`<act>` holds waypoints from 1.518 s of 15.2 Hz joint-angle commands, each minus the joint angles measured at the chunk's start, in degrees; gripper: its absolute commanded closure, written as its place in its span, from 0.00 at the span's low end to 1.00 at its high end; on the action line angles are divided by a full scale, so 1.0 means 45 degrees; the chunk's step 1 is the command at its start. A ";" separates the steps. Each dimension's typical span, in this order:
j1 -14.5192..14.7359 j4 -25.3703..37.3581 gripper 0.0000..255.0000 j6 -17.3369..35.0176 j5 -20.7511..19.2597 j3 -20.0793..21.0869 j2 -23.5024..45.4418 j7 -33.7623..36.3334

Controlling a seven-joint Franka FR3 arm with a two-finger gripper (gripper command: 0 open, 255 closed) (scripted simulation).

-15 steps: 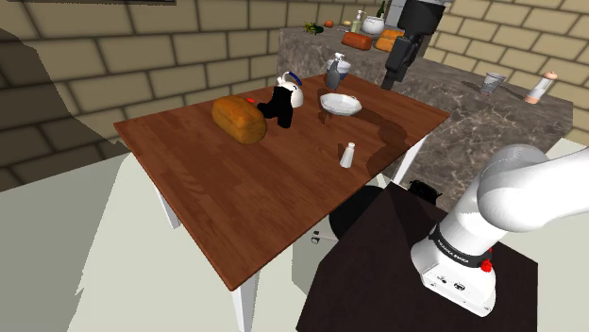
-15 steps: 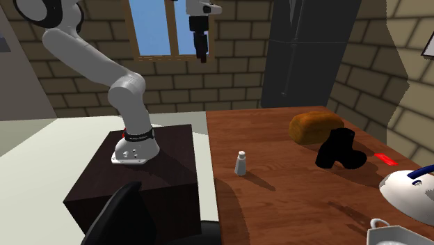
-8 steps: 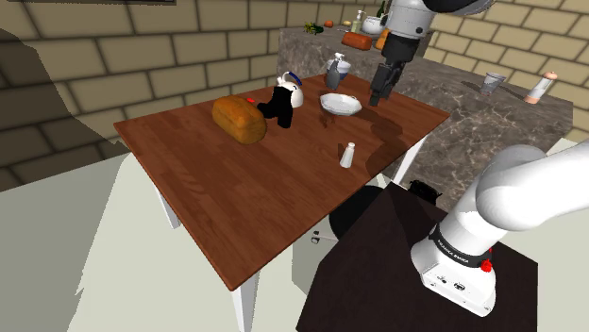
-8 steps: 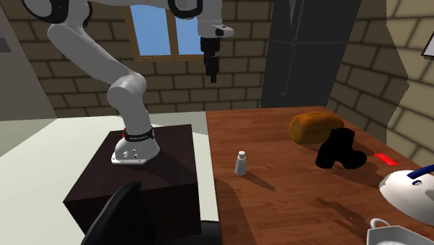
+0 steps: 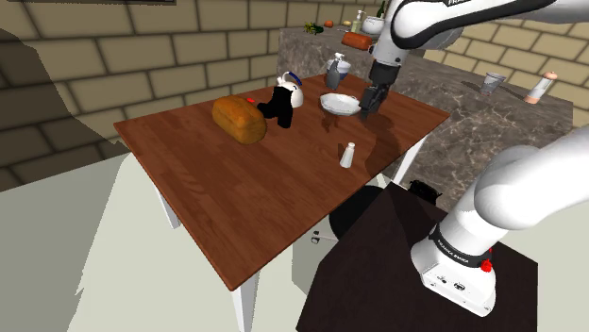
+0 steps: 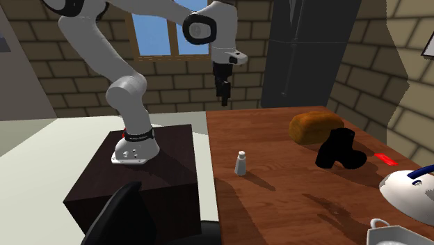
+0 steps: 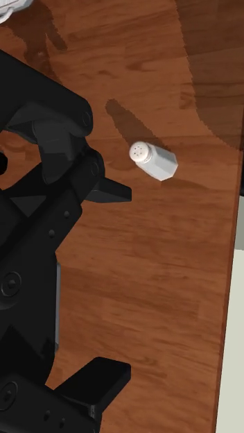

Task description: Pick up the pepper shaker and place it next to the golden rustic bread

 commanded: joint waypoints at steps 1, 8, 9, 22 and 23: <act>-0.0103 -0.0031 0.00 0.0756 -0.0002 -0.0364 0.0797 -0.0390; -0.0278 0.0526 0.00 0.2990 0.0626 -0.1465 0.3965 -0.1875; -0.0300 0.0673 0.00 0.3266 0.0803 -0.1598 0.4458 -0.2129; -0.0820 0.2029 0.00 0.5571 0.3135 -0.1889 0.8847 -0.4537; -0.0833 0.2000 0.00 0.5727 0.3240 -0.1848 0.8987 -0.4609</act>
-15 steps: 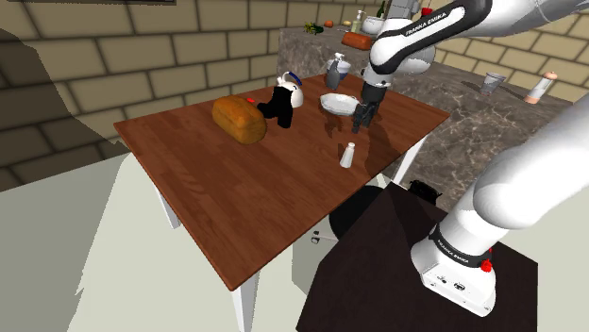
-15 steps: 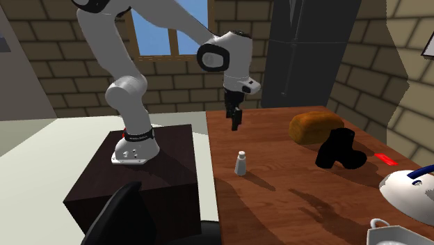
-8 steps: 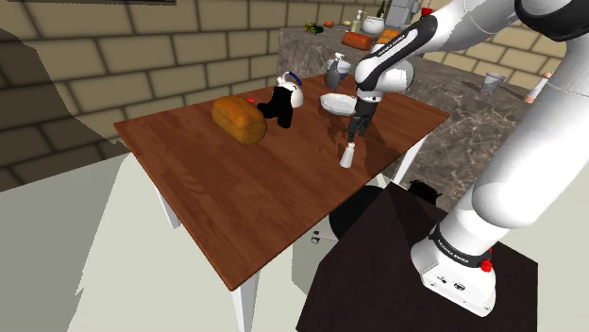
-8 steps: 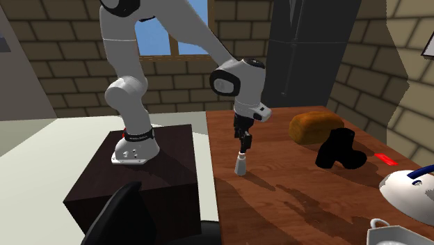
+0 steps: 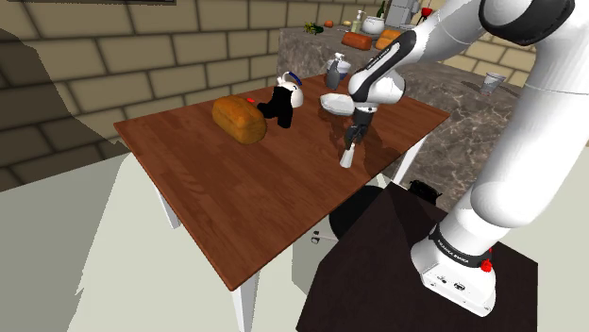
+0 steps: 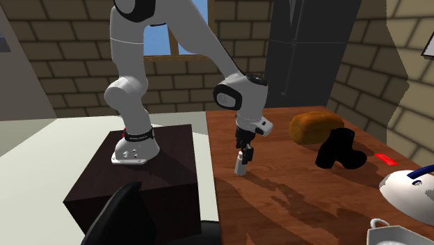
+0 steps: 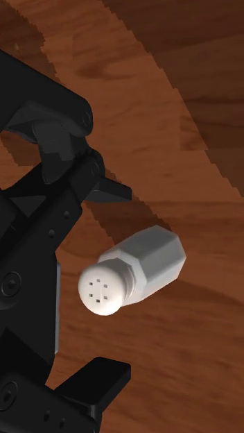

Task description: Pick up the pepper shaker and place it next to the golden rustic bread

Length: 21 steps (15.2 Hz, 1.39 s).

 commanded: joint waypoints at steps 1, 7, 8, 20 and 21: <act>-0.0039 -0.0105 0.00 0.0453 0.0297 0.0114 0.0380 -0.0210; -0.0043 -0.0105 0.00 0.0453 0.0295 0.0118 0.0380 -0.0209; -0.0043 -0.0105 0.00 0.0453 0.0295 0.0118 0.0380 -0.0209; -0.0015 -0.0104 1.00 0.0308 0.0182 0.0072 0.0220 -0.0121; 0.0011 -0.0098 1.00 0.0161 0.0072 0.0030 0.0063 -0.0035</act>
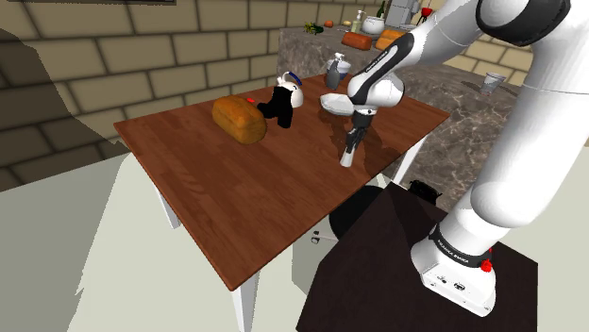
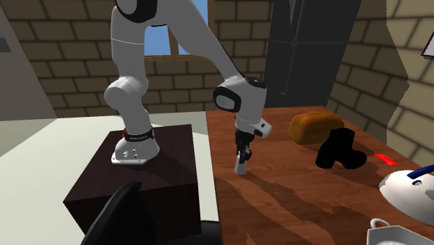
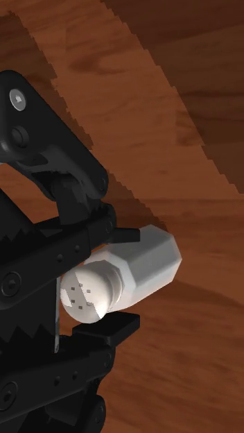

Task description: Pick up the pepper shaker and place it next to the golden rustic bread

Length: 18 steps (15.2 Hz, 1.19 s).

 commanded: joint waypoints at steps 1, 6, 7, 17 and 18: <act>0.0037 0.0044 1.00 -0.0279 -0.0193 -0.0073 -0.0259 0.0145; 0.0125 0.0132 1.00 -0.1040 -0.0708 -0.0228 -0.1009 0.0552; 0.0137 0.0159 1.00 -0.1195 -0.0804 -0.0251 -0.1153 0.0629; 0.0196 0.0594 1.00 -0.2804 -0.1610 -0.0370 -0.2458 0.1297; 0.0198 0.0654 1.00 -0.2968 -0.1675 -0.0372 -0.2575 0.1353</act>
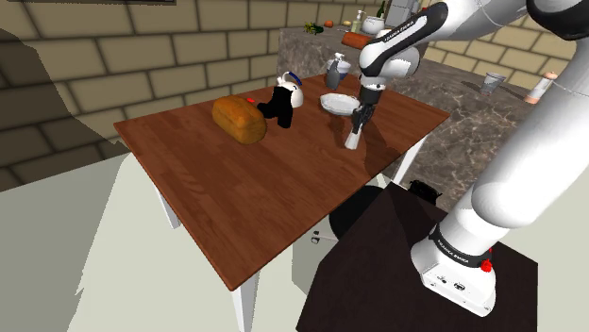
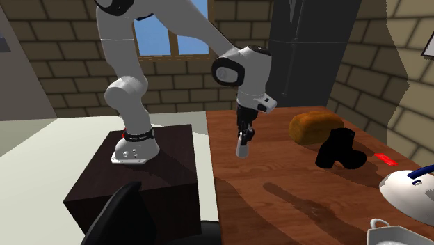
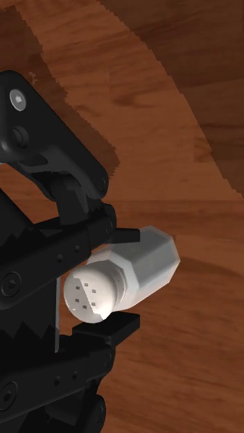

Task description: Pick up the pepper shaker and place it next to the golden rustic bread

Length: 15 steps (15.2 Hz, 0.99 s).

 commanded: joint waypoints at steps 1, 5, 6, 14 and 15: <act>-0.0003 0.0114 1.00 -0.0327 -0.0131 -0.0012 -0.0230 0.0100; -0.0002 0.0393 1.00 -0.0993 -0.0355 -0.0009 -0.0656 0.0302; -0.0002 0.0470 1.00 -0.1160 -0.0405 -0.0006 -0.0755 0.0348; -0.0005 0.1185 1.00 -0.2507 -0.0724 0.0037 -0.1446 0.0667; -0.0005 0.1287 1.00 -0.2676 -0.0755 0.0044 -0.1519 0.0701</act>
